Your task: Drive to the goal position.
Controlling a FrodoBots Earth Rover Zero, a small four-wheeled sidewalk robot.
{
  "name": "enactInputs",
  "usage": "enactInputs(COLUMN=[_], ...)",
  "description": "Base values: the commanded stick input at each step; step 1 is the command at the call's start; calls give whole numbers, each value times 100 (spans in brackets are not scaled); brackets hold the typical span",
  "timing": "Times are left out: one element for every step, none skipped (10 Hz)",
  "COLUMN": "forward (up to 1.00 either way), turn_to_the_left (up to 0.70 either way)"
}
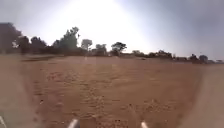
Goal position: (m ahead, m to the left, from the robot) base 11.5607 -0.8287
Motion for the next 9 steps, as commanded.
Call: enactInputs(forward=[100,100,100,100,100,100,100,100,100], turn_to_the_left=[0,0,-7,-39,-28,-13,0,0,0])
